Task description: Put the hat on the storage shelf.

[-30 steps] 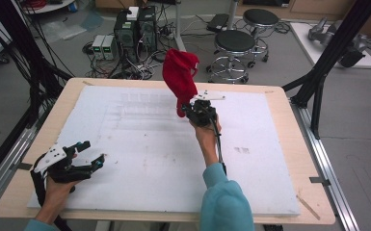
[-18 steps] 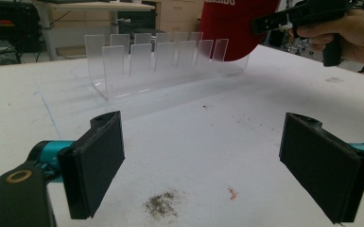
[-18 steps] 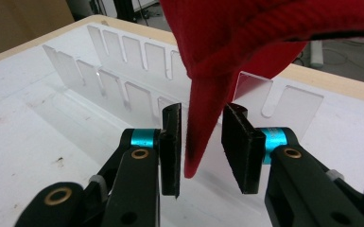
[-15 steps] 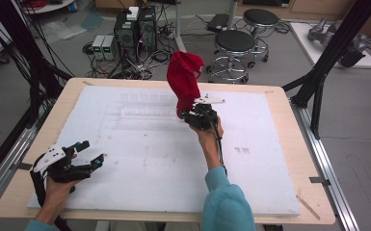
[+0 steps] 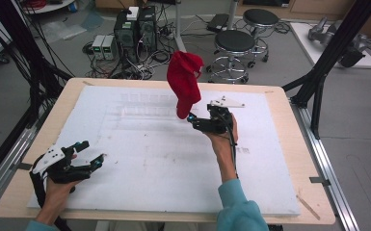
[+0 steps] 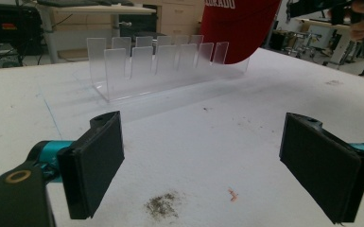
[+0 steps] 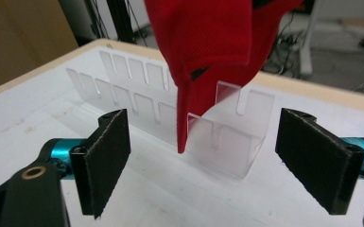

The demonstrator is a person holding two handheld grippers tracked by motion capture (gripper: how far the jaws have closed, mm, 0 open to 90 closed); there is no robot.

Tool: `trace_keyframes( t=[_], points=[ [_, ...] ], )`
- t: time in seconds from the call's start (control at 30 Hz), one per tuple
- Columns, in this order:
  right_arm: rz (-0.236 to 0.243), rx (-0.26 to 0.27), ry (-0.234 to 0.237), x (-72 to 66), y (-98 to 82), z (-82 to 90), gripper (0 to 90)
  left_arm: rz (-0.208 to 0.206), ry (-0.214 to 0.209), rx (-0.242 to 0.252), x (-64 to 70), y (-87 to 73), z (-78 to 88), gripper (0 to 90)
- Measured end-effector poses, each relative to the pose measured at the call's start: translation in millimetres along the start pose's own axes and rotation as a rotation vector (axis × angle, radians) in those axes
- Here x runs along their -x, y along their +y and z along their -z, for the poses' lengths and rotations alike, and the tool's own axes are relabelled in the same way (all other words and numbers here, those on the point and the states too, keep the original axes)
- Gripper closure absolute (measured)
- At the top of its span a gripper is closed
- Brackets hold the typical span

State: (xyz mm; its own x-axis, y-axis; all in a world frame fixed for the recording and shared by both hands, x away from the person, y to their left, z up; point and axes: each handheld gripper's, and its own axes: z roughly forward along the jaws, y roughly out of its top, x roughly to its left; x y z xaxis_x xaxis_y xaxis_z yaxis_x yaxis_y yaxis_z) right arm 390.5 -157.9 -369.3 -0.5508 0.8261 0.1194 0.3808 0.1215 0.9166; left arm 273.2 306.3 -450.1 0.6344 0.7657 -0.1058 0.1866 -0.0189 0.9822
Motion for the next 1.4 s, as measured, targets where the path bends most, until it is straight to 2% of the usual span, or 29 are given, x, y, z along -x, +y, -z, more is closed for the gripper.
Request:
trace_keyframes(
  t=[0.13,0.23,0.27,0.33,0.43,0.53,0.6,0.67,0.83,0.9,1.03,1.1,1.27,1.4],
  points=[
    [0.035,0.033,-0.001,-4.0,-4.7,25.8,16.2,0.016,0.007,0.007,-0.6,-0.2,0.0,14.8],
    [0.032,0.019,0.020,-5.0,-6.9,47.3,12.1,0.001,0.008,0.001,0.5,-0.1,-0.2,14.8],
    [0.031,0.030,0.030,-5.5,-7.4,55.2,12.1,-0.005,0.005,0.000,0.9,-0.1,-0.2,14.8],
    [0.073,0.096,0.018,-8.7,-12.1,74.7,14.5,-0.002,0.003,0.004,0.8,-0.2,-0.1,14.8],
    [0.087,0.110,0.014,-8.5,-21.0,93.7,14.5,-0.002,0.001,0.008,0.5,-0.4,0.9,14.8],
    [0.096,0.147,0.007,-6.2,-33.0,112.6,14.0,-0.013,0.001,0.016,1.0,-0.7,1.4,14.8],
    [0.109,0.172,0.009,-5.1,-47.3,125.7,12.4,-0.013,0.001,0.016,1.2,-0.7,1.6,14.8],
    [0.114,0.176,0.009,-5.1,-53.0,129.1,12.3,-0.011,0.002,0.018,1.3,-0.9,1.8,14.8],
    [0.116,0.219,0.002,-5.6,-86.7,137.4,12.1,-0.035,-0.002,0.019,3.2,-1.0,2.5,14.8],
    [0.118,0.255,-0.018,-6.5,-104.8,137.2,12.0,-0.039,-0.002,0.023,4.0,-1.2,2.9,14.8],
    [0.120,0.278,-0.033,-7.3,-118.1,133.9,12.0,-0.044,0.001,0.032,5.2,-1.7,4.3,14.9],
    [0.108,0.273,-0.029,-7.1,-124.2,129.4,12.0,-0.046,0.000,0.029,5.4,-1.7,4.3,14.8],
    [0.117,0.246,-0.026,-8.3,-135.5,117.4,12.0,-0.041,0.003,0.031,5.4,-1.8,4.4,14.8],
    [0.129,0.242,-0.026,-9.4,-137.0,117.0,12.0,-0.039,0.005,0.027,5.0,-1.7,4.5,14.8]
  ],
)
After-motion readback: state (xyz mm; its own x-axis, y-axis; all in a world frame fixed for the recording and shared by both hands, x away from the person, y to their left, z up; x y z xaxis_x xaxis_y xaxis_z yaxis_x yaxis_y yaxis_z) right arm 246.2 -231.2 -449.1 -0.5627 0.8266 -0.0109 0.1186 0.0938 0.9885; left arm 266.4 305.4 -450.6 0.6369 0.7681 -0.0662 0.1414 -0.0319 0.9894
